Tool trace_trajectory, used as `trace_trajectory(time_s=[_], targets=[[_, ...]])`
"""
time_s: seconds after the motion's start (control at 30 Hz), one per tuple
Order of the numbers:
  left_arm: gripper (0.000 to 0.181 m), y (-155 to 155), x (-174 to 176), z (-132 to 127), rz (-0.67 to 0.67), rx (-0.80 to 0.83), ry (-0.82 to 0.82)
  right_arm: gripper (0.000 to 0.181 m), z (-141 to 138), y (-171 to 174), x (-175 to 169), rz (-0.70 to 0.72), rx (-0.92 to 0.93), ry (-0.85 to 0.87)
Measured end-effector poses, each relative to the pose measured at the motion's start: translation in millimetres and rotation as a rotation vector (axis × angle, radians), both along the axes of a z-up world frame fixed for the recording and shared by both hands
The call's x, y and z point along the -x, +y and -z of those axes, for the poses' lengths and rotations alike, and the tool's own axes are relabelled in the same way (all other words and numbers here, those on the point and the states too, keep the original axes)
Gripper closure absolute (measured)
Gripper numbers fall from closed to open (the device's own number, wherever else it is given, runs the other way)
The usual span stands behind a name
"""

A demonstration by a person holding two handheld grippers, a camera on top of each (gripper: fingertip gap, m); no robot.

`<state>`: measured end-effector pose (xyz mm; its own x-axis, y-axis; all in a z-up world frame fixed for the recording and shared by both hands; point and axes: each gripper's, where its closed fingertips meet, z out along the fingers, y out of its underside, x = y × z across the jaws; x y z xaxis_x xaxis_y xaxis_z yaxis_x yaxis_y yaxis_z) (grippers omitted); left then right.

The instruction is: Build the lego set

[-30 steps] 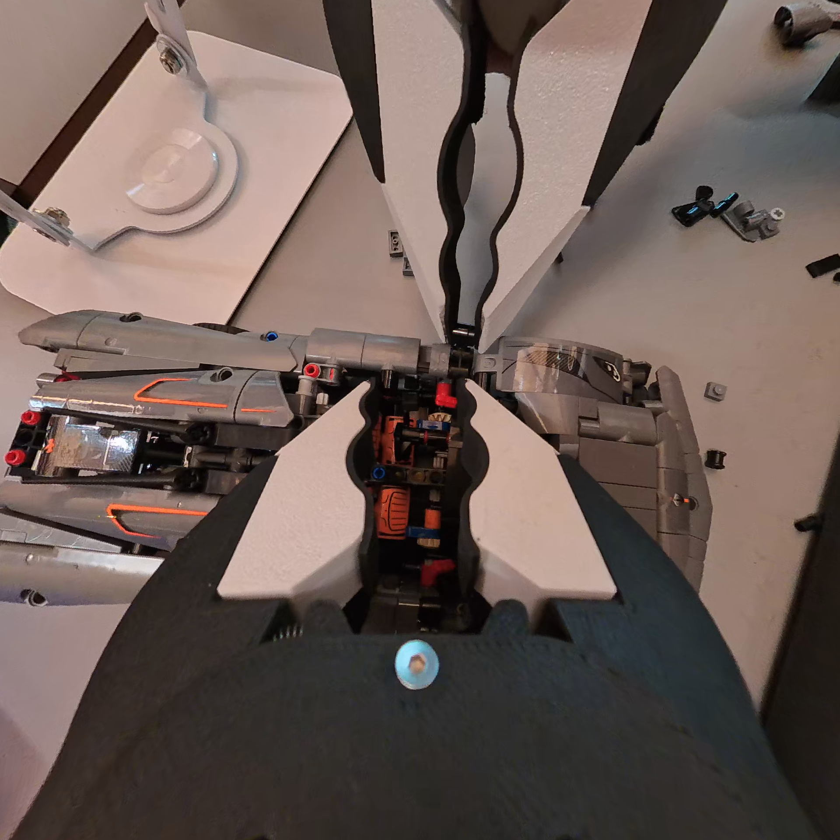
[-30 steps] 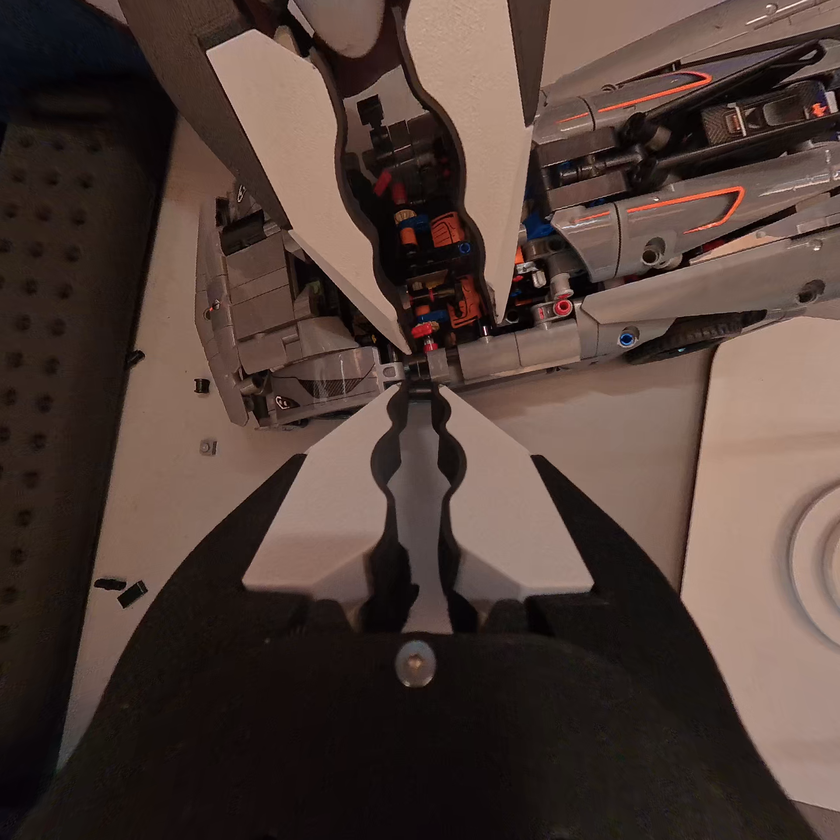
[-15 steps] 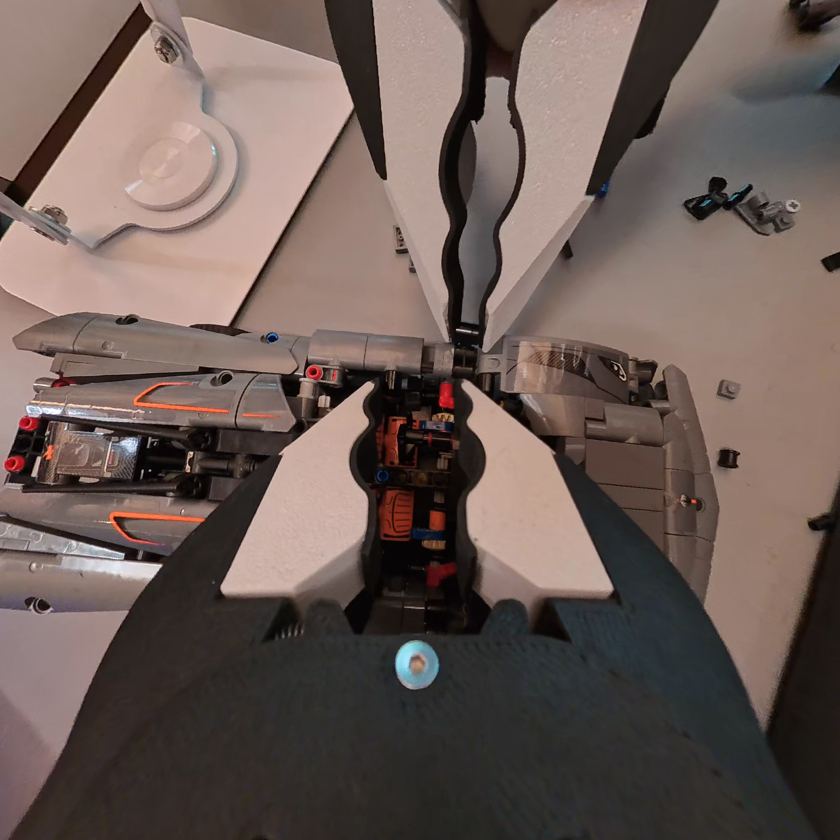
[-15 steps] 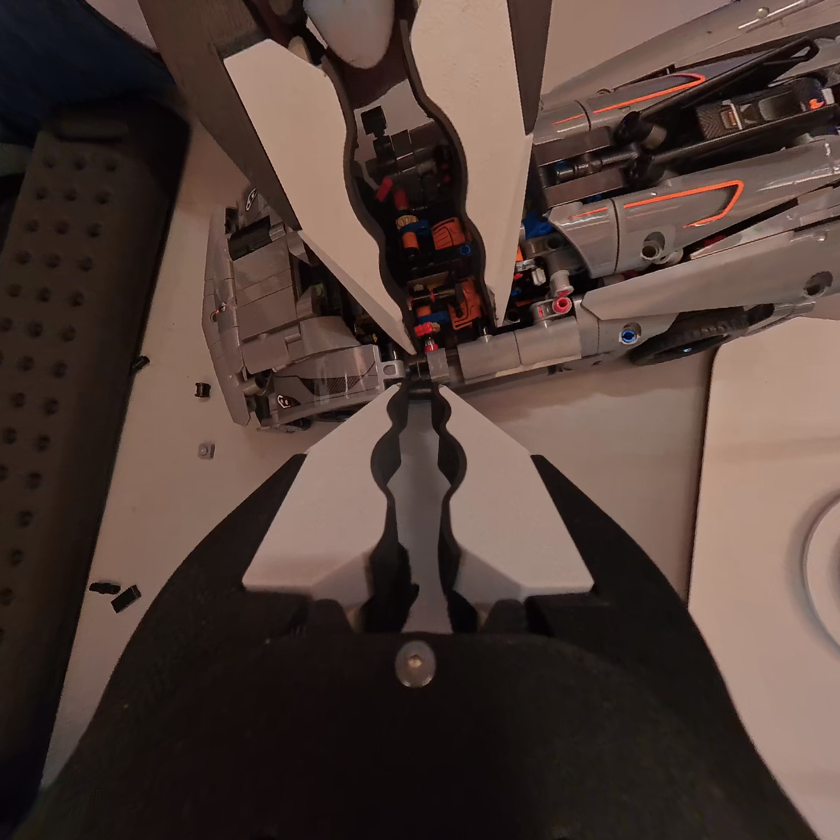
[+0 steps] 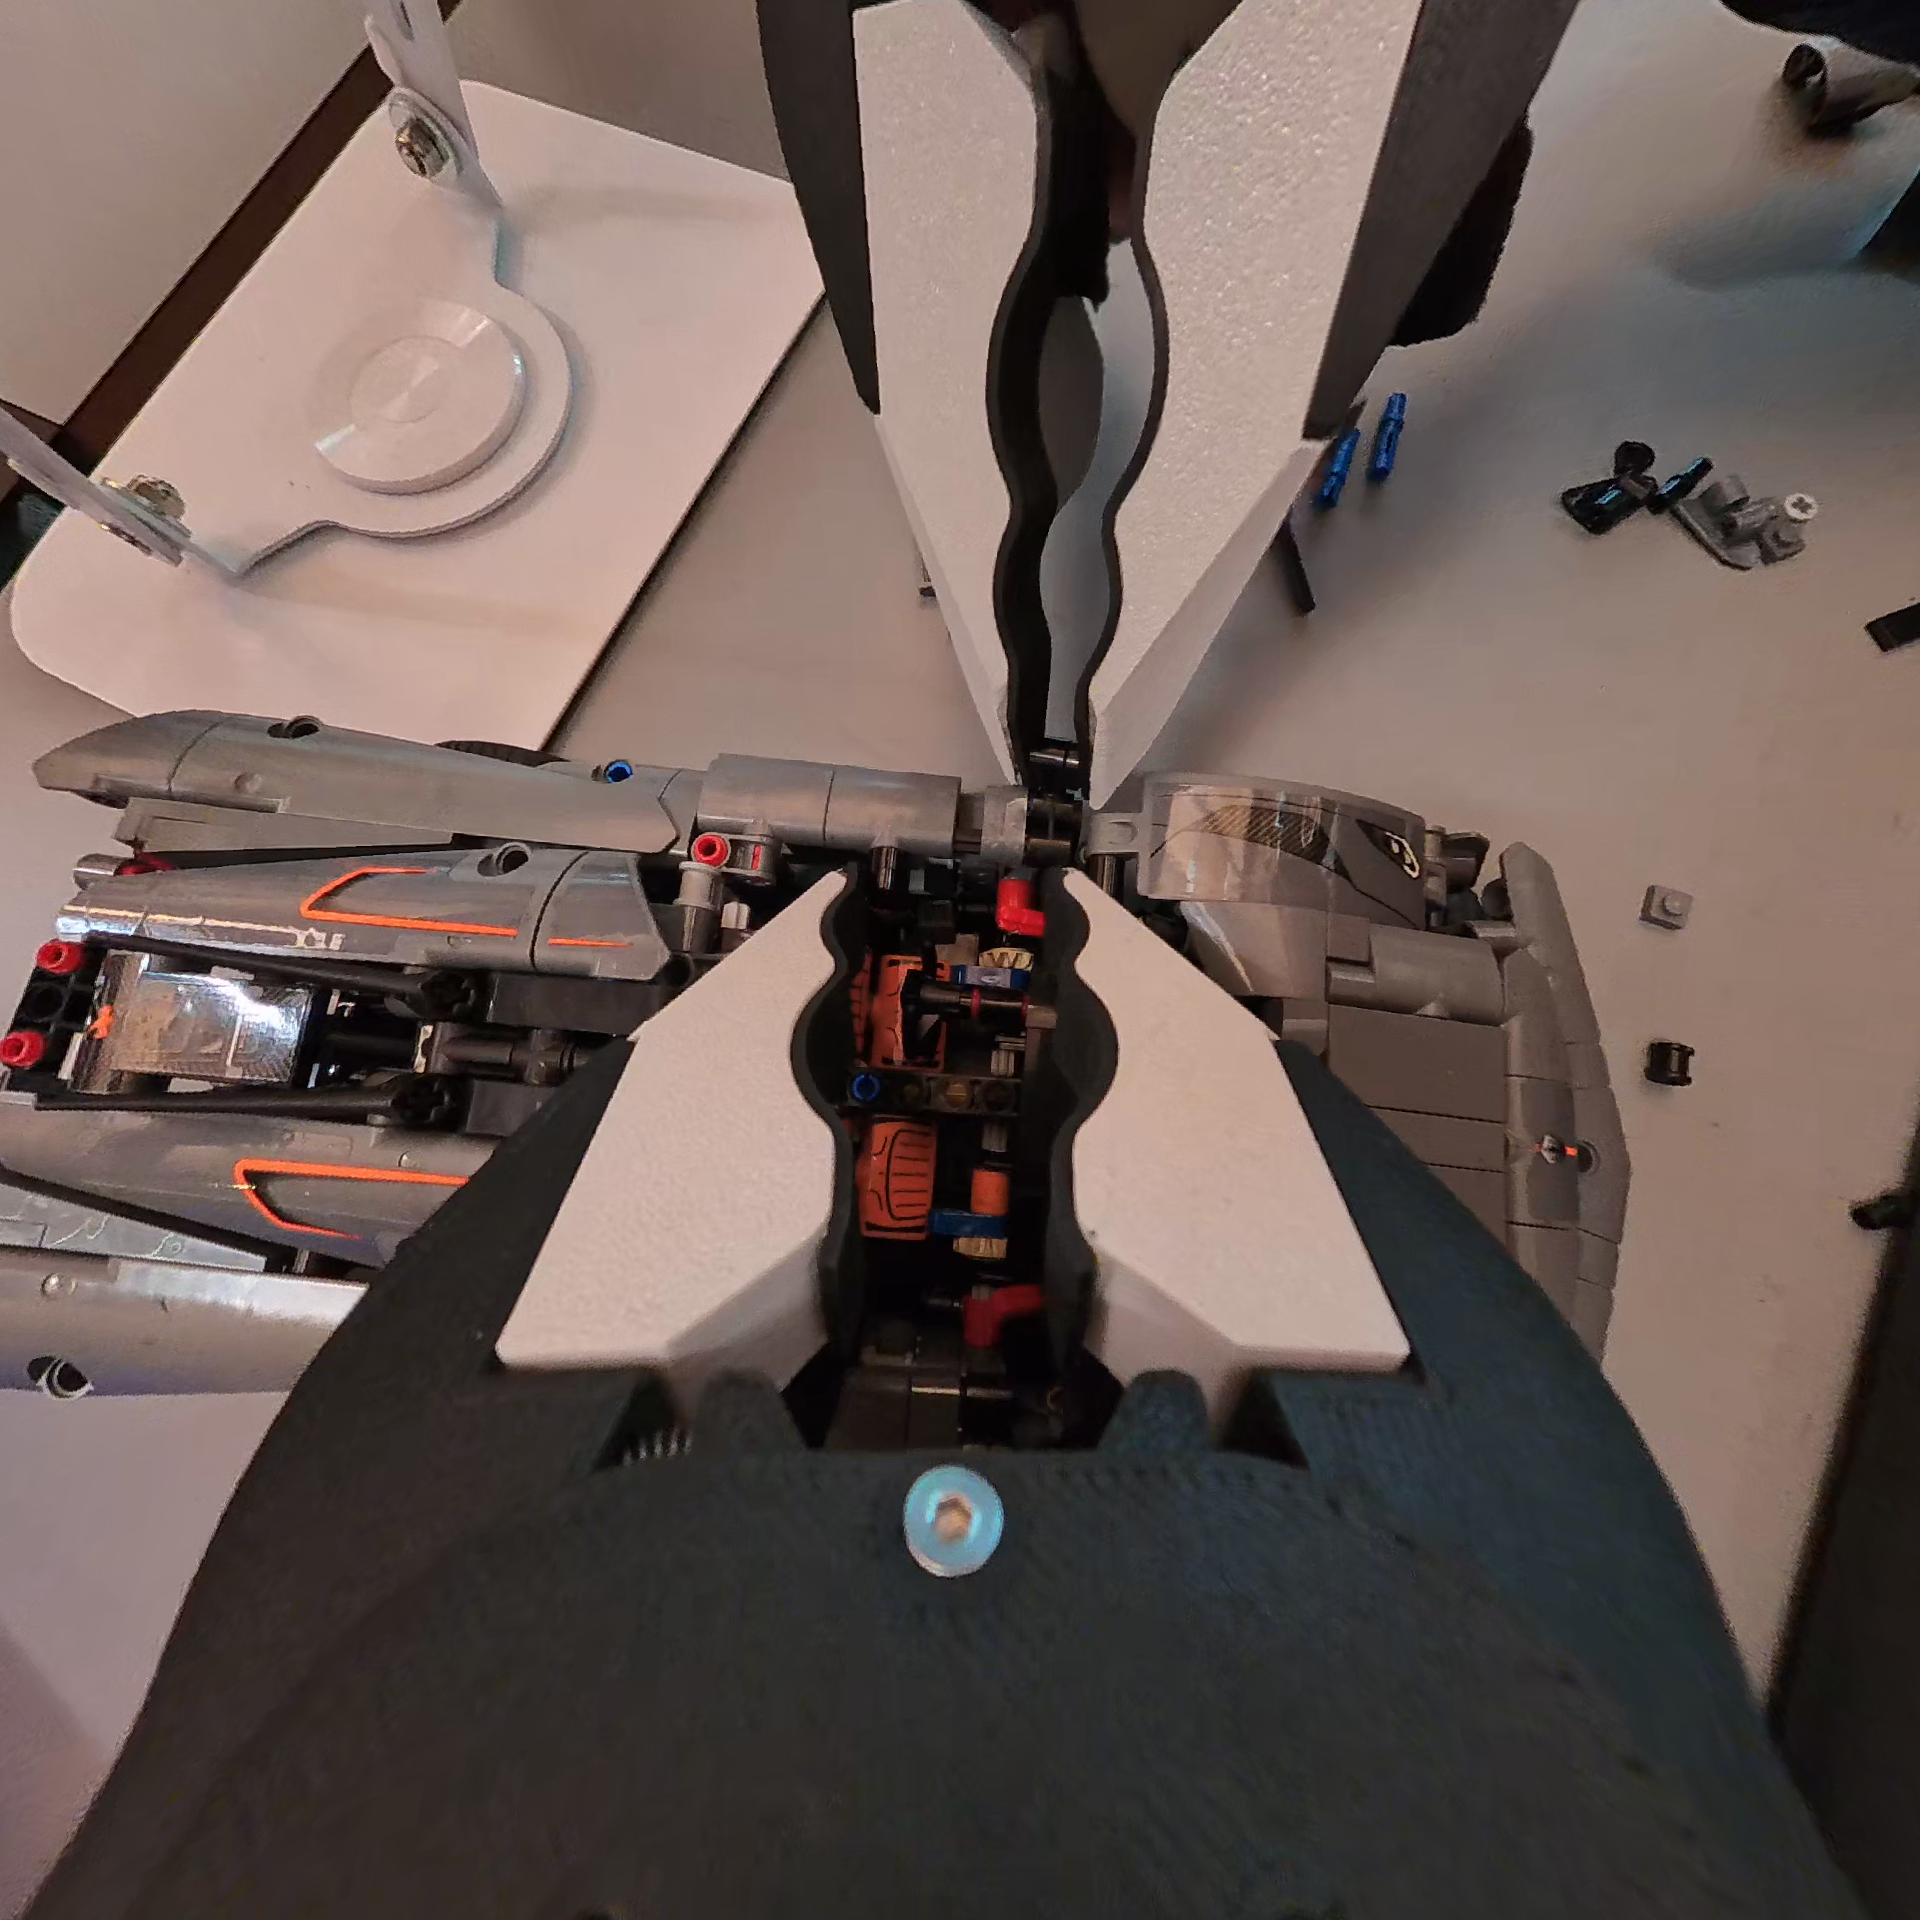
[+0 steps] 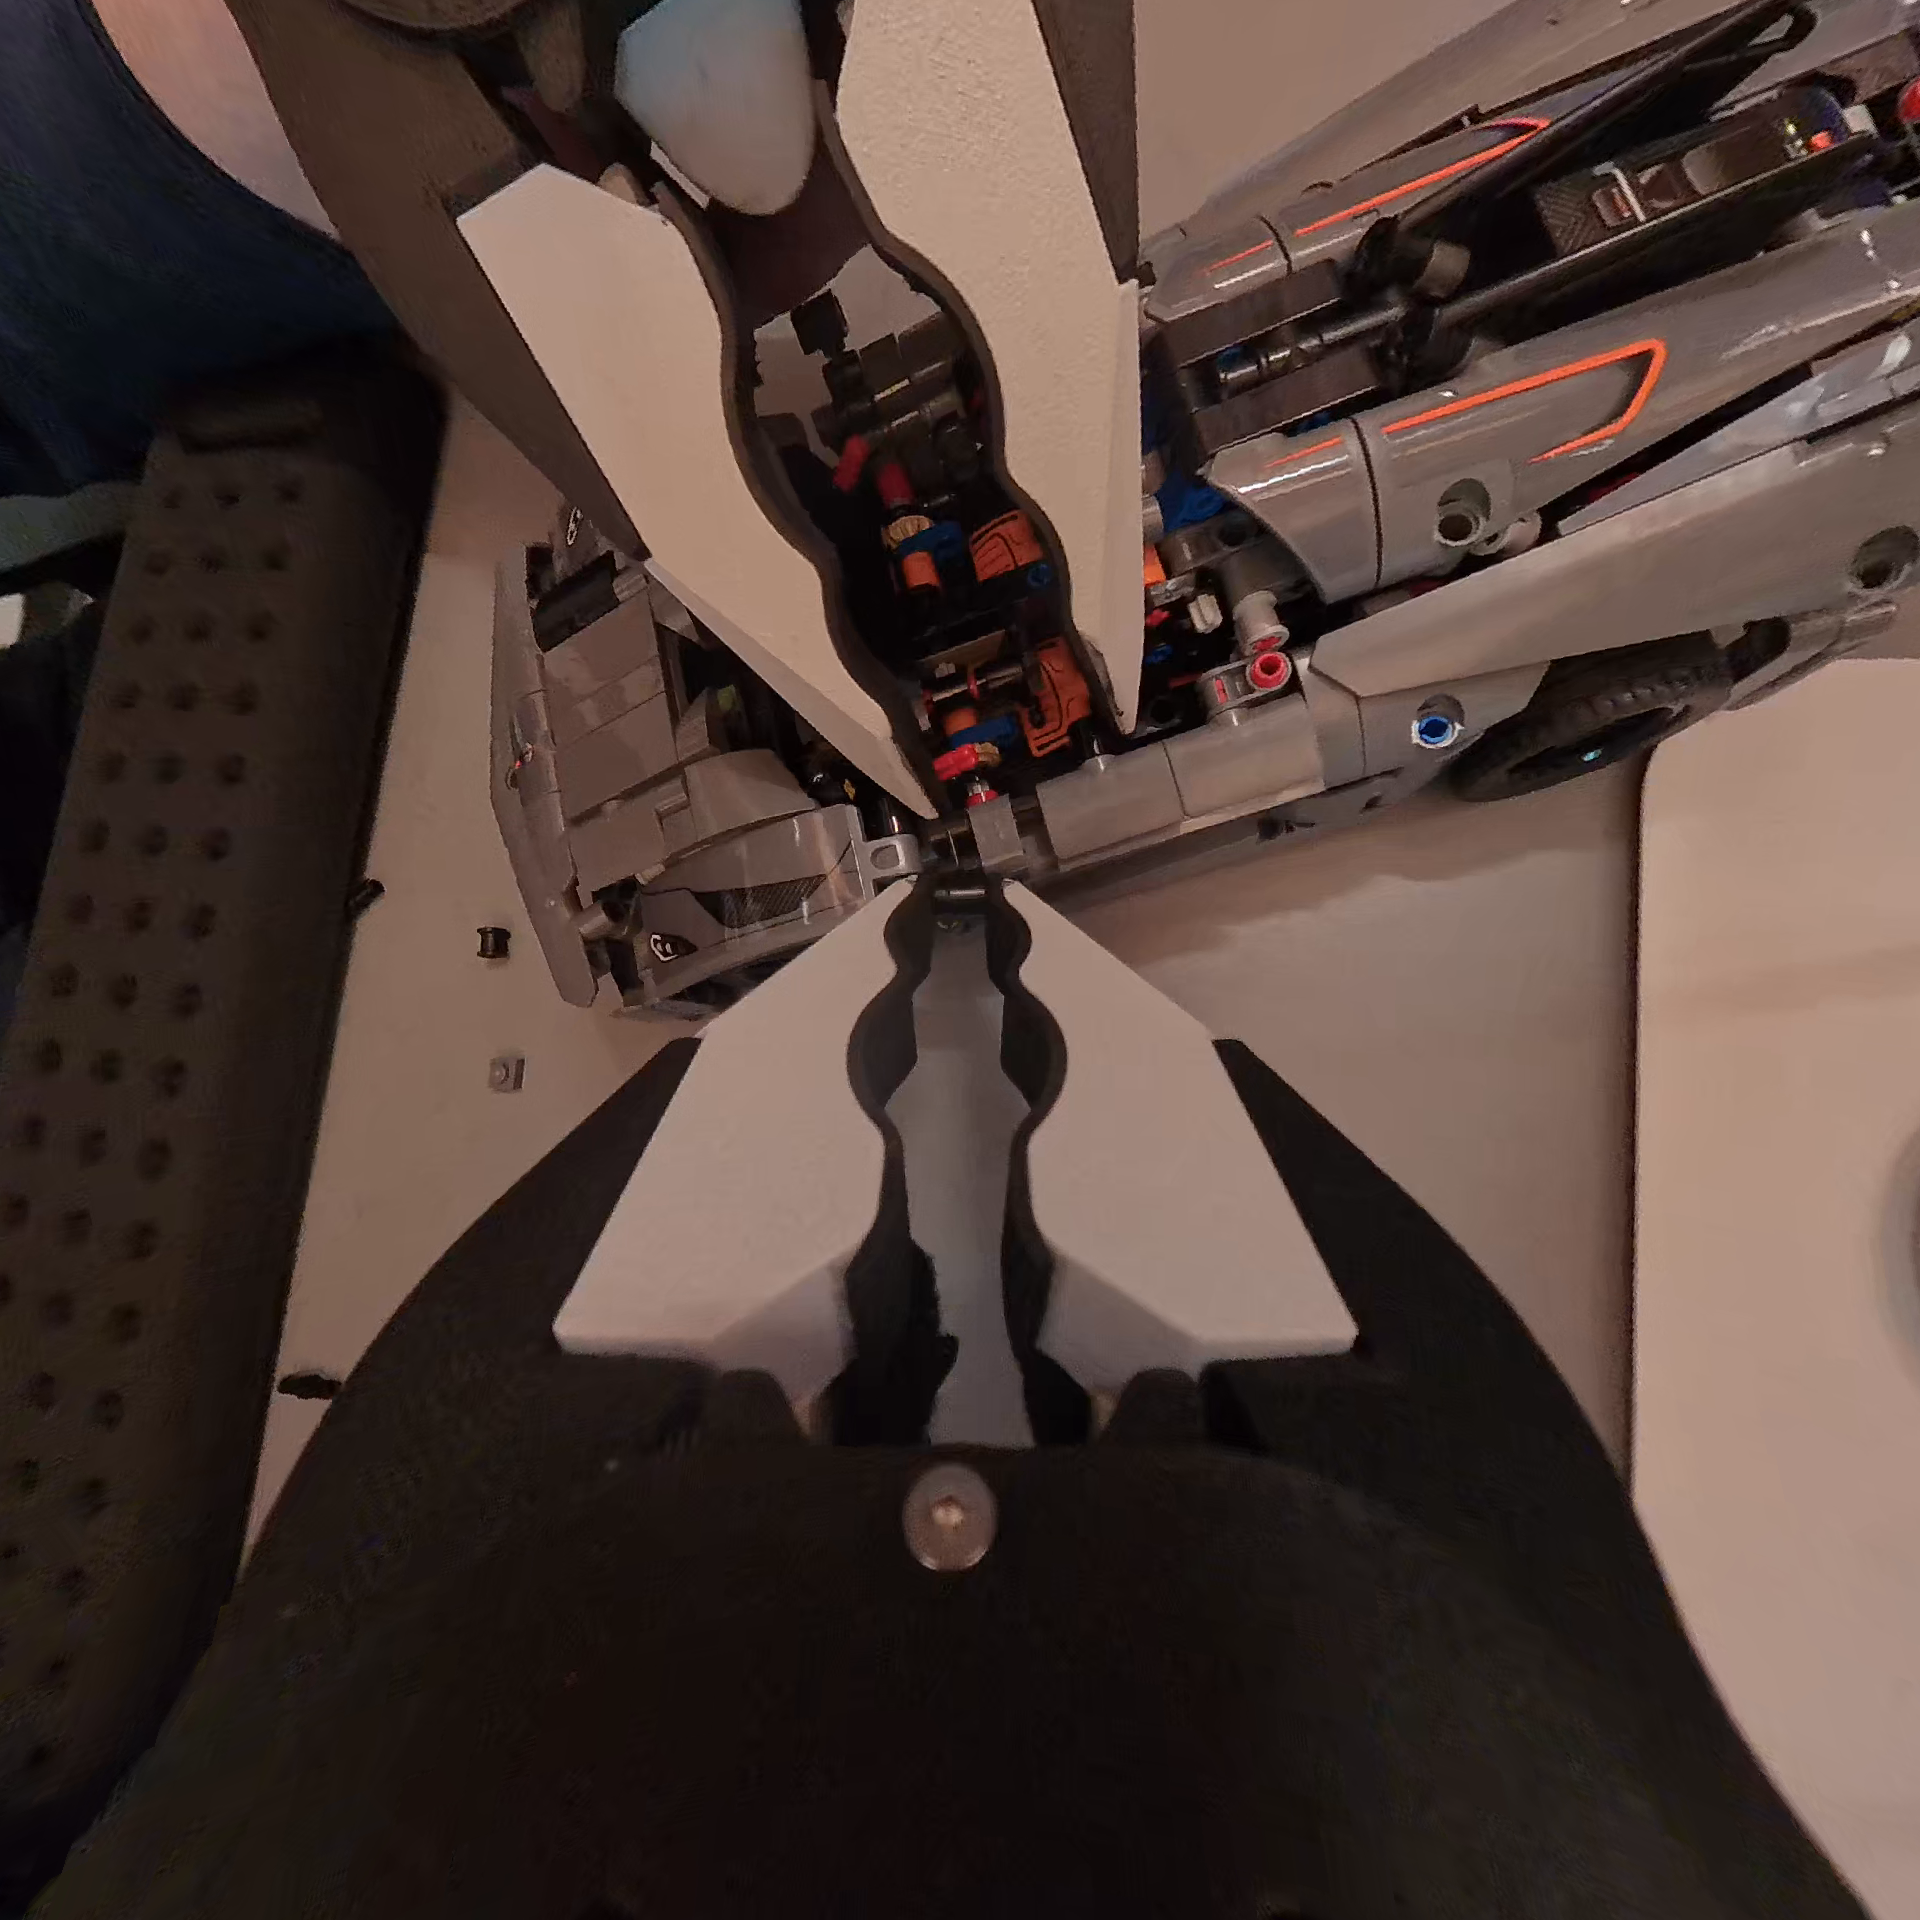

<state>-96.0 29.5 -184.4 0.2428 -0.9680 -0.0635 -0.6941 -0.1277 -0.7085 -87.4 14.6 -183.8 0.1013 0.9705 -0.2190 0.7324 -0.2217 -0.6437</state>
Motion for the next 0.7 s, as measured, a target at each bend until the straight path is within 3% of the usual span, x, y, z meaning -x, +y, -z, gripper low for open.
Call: trace_trajectory(time_s=[0.17, 0.27, 0.43, 0.53, 0.7], targets=[[0.147, -0.5, -1.2, -3.3, 0.001, 0.032, -0.043, 0.174, -1.8, 1.6, -0.1, 0.025, 0.037, 0.013], [0.127, -6.6, -5.4, -6.2, 0.028, 0.095, -0.084, 0.174, -3.1, 3.1, 0.4, 0.049, 0.045, 0.019], [0.132, -5.0, -3.4, -6.9, 0.031, 0.079, -0.05, 0.174, -1.3, 2.5, -1.5, 0.052, 0.05, 0.029], [0.145, 1.0, 2.9, -6.3, 0.024, 0.082, -0.041, 0.174, -1.2, 2.0, -2.2, 0.052, 0.053, 0.036], [0.139, 0.8, -2.6, -3.5, 0.041, 0.116, -0.022, 0.174, -0.2, 2.1, -3.0, 0.055, 0.059, 0.044]])
